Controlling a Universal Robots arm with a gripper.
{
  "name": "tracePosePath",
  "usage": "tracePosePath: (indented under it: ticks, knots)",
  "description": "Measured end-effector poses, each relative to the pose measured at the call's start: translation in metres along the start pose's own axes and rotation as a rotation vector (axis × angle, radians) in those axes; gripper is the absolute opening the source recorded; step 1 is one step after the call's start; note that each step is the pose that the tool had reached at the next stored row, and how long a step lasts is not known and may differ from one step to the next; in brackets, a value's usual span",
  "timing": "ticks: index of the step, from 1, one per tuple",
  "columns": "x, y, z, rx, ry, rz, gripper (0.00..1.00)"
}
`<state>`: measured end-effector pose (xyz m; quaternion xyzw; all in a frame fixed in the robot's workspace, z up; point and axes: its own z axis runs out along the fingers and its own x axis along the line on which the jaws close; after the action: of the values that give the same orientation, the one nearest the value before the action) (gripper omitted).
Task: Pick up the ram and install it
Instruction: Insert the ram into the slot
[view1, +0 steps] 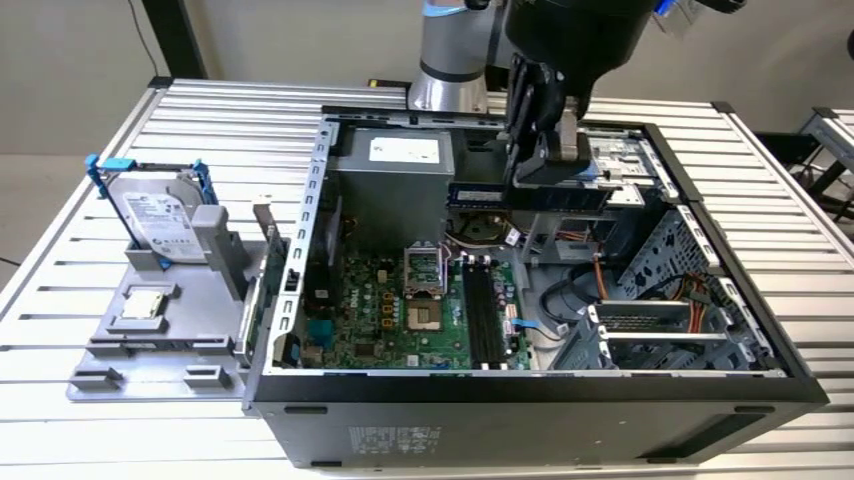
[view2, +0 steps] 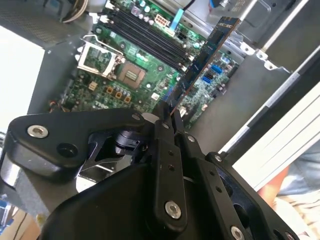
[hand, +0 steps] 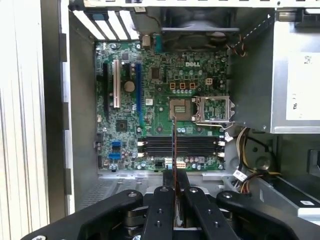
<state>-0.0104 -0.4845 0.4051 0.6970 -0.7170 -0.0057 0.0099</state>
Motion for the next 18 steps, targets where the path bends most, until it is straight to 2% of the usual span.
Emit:
tracePosePath:
  ticks: [5, 18]
  knots:
    - [-0.0117, -0.0012, -0.0001, 0.0, 0.0001, 0.0, 0.0]
    - [-0.0309, -0.0046, -0.0003, 0.0, 0.0, 0.001, 0.0]
